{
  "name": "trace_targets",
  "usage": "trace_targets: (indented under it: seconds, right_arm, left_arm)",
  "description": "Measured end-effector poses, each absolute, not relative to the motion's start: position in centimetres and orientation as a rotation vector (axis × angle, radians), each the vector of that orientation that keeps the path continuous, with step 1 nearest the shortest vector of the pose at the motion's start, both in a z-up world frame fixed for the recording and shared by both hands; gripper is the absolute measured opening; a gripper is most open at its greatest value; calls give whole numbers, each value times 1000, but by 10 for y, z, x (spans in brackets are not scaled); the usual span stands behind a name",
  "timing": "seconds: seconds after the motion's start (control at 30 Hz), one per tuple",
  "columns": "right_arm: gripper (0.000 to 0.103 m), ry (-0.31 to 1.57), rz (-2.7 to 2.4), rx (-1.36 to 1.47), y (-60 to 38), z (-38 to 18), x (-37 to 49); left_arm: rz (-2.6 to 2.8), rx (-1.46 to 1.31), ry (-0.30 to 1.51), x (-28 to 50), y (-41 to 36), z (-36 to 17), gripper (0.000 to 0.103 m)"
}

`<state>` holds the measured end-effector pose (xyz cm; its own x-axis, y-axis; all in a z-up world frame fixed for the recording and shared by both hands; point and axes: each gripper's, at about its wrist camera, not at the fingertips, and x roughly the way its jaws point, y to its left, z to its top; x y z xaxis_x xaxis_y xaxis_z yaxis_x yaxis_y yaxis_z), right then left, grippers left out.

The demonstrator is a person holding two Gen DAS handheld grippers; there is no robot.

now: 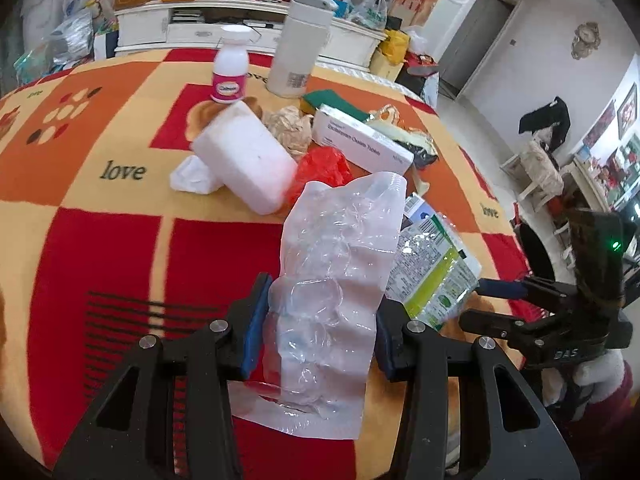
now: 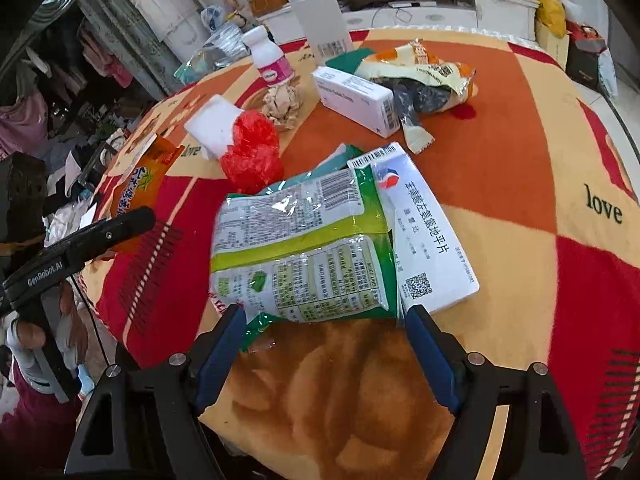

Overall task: Collect trash
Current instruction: 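Grasp the clear plastic bag with left tool while right tool grasps the white pill box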

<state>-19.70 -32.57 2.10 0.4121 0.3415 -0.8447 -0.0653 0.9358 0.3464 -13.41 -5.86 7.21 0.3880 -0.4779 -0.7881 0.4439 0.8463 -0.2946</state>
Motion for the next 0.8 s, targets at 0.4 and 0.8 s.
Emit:
trace_targets:
  seconds: [0.4, 0.8]
  right_arm:
    - [80, 1070, 133, 278, -371, 35, -198]
    - [80, 1103, 189, 369, -382, 34, -236]
  left_arm:
    - [-664, 6, 1082, -144, -105, 38, 43]
    - [-739, 1, 1062, -179, -94, 57, 36]
